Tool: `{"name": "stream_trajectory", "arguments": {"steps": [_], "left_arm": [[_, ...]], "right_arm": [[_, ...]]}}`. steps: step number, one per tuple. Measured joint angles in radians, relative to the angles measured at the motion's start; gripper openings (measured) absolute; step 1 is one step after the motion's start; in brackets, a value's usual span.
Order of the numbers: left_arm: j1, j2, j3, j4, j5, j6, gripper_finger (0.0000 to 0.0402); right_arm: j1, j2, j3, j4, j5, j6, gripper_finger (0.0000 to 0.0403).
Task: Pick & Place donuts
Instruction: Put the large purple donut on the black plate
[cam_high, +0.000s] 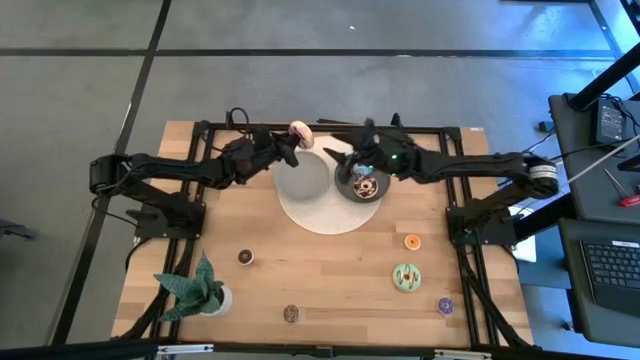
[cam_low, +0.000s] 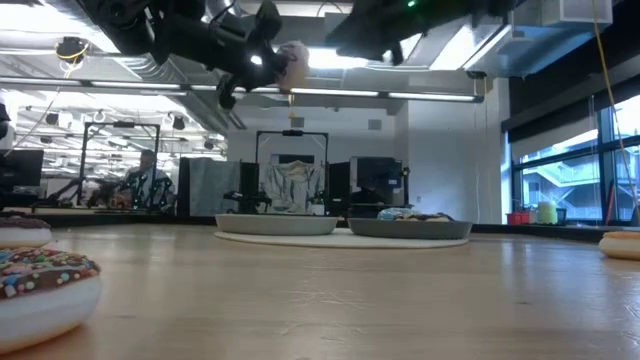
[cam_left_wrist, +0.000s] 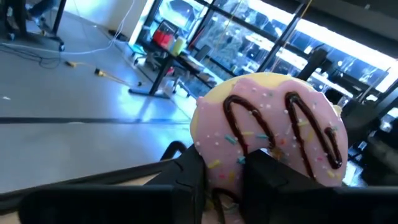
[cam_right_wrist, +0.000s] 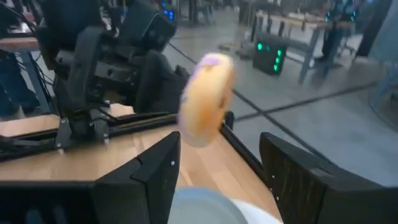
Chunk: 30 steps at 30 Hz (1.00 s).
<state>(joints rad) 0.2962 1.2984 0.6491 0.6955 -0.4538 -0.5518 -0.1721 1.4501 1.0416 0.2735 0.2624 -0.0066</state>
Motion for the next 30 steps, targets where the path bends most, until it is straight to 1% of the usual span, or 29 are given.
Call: {"name": "stream_trajectory", "arguments": {"steps": [4,8,16,19,30], "left_arm": [[0.0,0.0,0.0,0.019,0.0,0.021,0.007],[0.0,0.0,0.0,0.021,0.005,0.023,0.0072],[0.0,0.0,0.0,0.039,0.025,0.024,0.0069],[0.0,0.0,0.0,0.038,0.026,0.023,0.0072],[0.0,0.0,0.0,0.038,0.027,0.023,0.0076]], "right_arm": [[0.007,0.08,0.003,0.132,-0.001,-0.025,0.022],[0.005,0.134,0.032,0.142,-0.029,0.0,0.022],[0.006,0.19,0.091,0.144,-0.033,0.003,0.0214],[0.005,0.191,0.1,0.145,-0.033,0.002,0.0193],[-0.016,0.191,0.1,0.144,-0.039,0.027,0.0076]]}}
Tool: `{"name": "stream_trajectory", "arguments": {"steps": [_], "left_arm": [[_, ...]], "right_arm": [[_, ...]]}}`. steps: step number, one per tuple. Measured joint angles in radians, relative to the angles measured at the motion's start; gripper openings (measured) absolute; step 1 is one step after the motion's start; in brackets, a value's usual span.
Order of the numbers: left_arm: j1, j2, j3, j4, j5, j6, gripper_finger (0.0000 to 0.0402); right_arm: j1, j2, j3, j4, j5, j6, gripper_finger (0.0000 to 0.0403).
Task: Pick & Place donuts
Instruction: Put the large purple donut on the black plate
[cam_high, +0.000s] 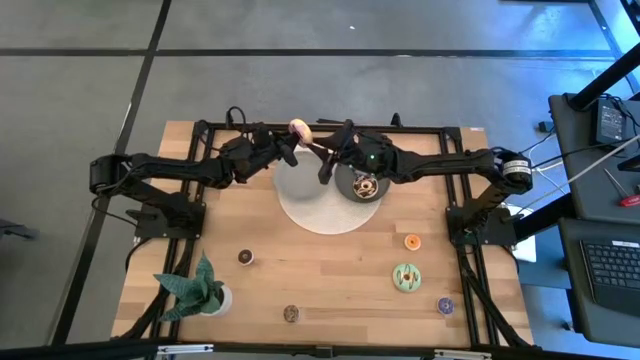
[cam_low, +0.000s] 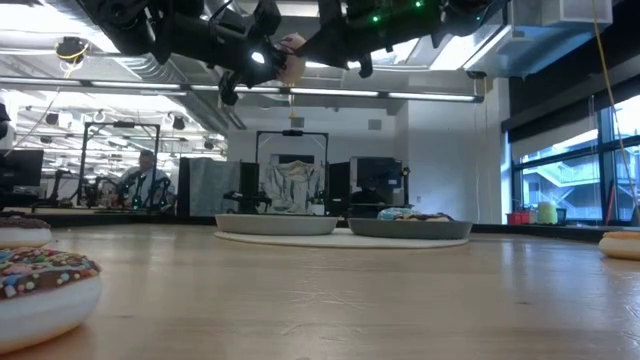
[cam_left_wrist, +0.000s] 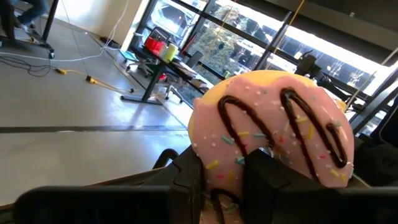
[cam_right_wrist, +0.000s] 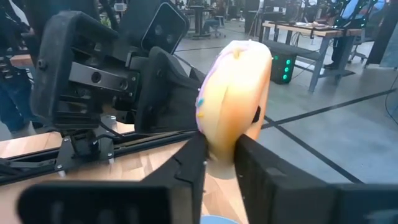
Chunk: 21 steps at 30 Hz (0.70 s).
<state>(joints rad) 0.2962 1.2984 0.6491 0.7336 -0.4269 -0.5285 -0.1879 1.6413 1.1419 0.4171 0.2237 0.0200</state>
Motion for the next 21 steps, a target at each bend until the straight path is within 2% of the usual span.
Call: {"name": "stream_trajectory", "arguments": {"steps": [9,16,21], "left_arm": [[0.0,0.0,0.0,-0.003,0.001,0.042,0.0097],[0.001,-0.018,0.0,-0.037,0.07,0.045,0.0171],[0.01,-0.117,0.0,-0.21,0.099,0.045,0.0208]], "right_arm": [[0.0,0.0,0.0,0.0,0.0,-0.002,0.002],[0.002,-0.011,0.0,-0.012,0.016,-0.03,0.0023],[0.0,-0.073,0.0,-0.088,0.071,-0.052,0.0022]]}}
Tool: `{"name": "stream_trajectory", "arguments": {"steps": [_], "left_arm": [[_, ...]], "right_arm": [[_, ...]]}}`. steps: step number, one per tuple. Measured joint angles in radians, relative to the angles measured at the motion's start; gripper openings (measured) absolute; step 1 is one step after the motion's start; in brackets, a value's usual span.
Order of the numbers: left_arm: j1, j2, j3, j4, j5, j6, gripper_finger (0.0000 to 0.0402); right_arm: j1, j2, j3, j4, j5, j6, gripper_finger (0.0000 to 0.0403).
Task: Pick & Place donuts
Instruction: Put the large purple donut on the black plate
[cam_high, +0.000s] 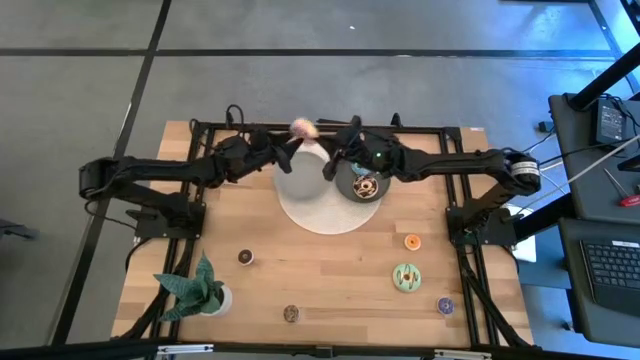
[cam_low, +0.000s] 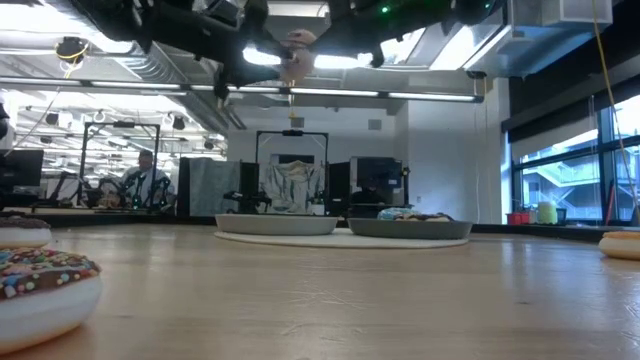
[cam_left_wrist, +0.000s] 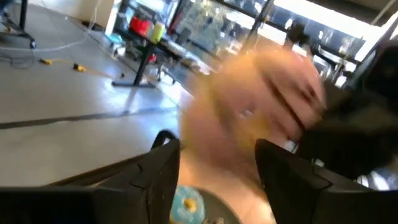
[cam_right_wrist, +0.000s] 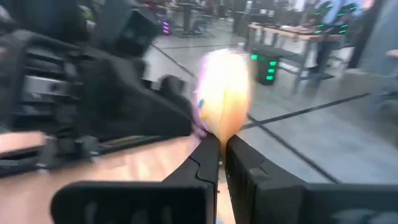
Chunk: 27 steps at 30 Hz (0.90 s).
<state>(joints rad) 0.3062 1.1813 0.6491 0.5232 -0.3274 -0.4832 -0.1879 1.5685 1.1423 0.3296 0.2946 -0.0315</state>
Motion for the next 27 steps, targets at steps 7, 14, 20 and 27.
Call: {"name": "stream_trajectory", "arguments": {"steps": [7,14,20,27], "left_arm": [[0.042,-0.198,0.0,-0.296,0.138,-0.001,0.021],[0.045,-0.315,0.0,-0.461,0.166,-0.049,0.0211],[0.045,-0.318,0.0,-0.474,0.161,-0.053,0.0211],[0.045,-0.288,0.0,-0.475,0.133,-0.053,0.0212]], "right_arm": [[-0.009,-0.133,0.002,-0.257,0.065,-0.027,0.0021],[-0.096,-0.356,0.001,-0.722,0.103,0.094,0.0022],[-0.258,-0.525,0.001,-0.903,-0.181,0.187,0.0025],[-0.412,-0.522,-0.054,-0.981,-0.71,0.23,0.0026]]}}
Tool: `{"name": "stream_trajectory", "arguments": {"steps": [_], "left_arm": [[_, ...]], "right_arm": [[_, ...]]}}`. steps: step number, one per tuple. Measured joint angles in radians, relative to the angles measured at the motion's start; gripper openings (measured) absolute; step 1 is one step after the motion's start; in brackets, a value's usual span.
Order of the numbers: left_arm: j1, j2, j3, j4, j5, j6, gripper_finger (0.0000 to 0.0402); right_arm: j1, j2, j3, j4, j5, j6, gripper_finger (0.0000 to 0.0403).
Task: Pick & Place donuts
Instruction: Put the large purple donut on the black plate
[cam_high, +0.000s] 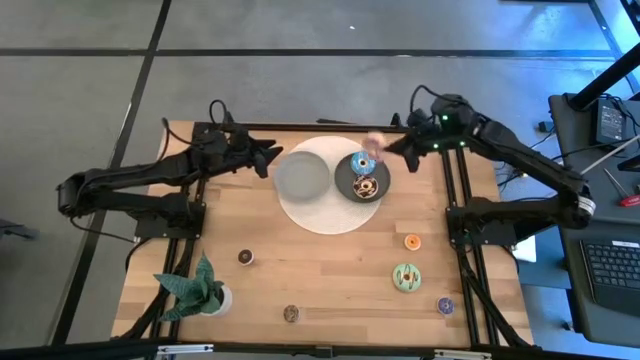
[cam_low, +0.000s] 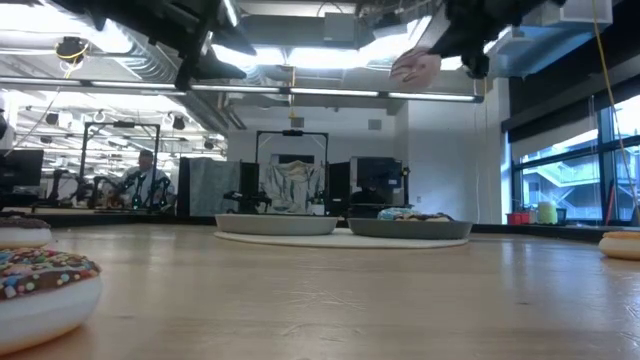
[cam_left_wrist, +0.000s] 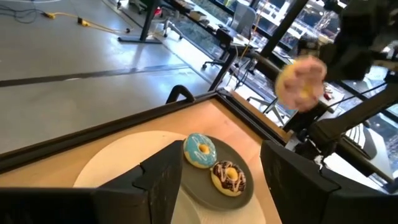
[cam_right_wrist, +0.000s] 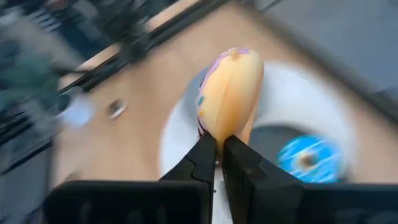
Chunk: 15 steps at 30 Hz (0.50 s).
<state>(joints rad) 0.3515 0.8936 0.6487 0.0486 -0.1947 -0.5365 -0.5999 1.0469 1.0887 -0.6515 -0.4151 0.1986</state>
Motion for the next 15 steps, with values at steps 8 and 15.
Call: {"name": "stream_trajectory", "arguments": {"steps": [8,15], "left_arm": [[0.0,0.02,0.0,0.0,0.013,-0.017,0.0212],[0.0,0.021,0.0,0.0,0.013,-0.026,0.0212]], "right_arm": [[-0.171,0.046,-0.274,0.178,-0.385,0.036,0.0026],[-0.246,0.073,-0.517,0.496,-0.459,0.163,0.0026]]}}
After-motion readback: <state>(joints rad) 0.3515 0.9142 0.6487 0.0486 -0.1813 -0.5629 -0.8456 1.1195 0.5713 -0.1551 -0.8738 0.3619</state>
